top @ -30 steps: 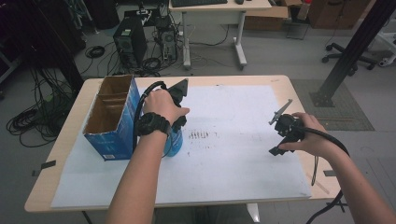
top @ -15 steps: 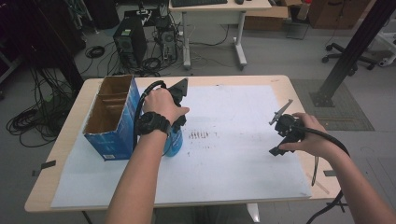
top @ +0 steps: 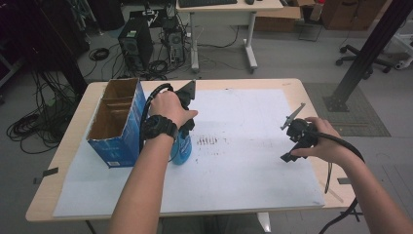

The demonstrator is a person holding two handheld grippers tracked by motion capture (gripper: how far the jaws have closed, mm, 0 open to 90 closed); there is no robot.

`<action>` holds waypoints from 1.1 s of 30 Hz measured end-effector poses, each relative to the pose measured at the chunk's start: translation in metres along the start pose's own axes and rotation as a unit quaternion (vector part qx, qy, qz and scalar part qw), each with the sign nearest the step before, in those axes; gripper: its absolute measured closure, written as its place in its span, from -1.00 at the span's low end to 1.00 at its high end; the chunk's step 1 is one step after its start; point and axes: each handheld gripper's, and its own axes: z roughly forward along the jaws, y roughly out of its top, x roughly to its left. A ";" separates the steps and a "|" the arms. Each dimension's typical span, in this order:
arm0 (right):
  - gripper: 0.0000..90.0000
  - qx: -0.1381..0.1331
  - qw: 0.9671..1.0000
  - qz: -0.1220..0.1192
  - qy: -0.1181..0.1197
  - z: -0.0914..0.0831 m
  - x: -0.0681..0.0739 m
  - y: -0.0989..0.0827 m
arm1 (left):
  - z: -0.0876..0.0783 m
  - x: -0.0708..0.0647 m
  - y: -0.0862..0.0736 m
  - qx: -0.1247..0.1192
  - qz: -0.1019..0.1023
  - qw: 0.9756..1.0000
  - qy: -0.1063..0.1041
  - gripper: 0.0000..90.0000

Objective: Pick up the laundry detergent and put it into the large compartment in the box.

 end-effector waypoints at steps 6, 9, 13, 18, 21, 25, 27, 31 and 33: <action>-0.71 0.003 1.000 -0.006 -0.001 0.000 0.001 0.001 | -0.007 0.002 -0.001 -0.001 -0.003 1.000 0.001 -0.17; -0.71 0.002 1.000 -0.005 -0.001 -0.003 0.001 0.001 | -0.014 0.003 -0.002 -0.004 -0.009 1.000 0.000 -0.16; -0.71 0.000 1.000 -0.005 -0.003 -0.008 0.001 0.002 | -0.023 0.003 -0.004 -0.003 -0.008 1.000 0.000 -0.17; -0.71 -0.004 1.000 -0.006 -0.003 -0.014 0.002 0.004 | -0.034 0.003 -0.005 -0.004 -0.010 1.000 0.000 -0.16; -0.71 -0.005 1.000 -0.007 -0.003 -0.016 0.002 0.004 | -0.042 0.003 -0.005 -0.005 -0.011 1.000 -0.001 -0.16; -0.71 -0.007 1.000 -0.007 -0.004 -0.019 0.002 0.005 | -0.053 0.004 -0.006 -0.009 -0.013 1.000 0.003 -0.16; -0.71 -0.008 1.000 -0.007 -0.005 -0.021 0.003 0.005 | -0.058 0.004 -0.007 -0.010 -0.014 1.000 0.005 -0.16; -0.71 -0.011 1.000 -0.009 -0.006 -0.026 0.003 0.007 | -0.071 0.006 -0.009 -0.007 -0.015 1.000 0.006 -0.17; -0.71 -0.012 1.000 -0.010 -0.006 -0.028 0.003 0.008 | -0.078 0.006 -0.010 -0.007 -0.016 1.000 0.006 -0.16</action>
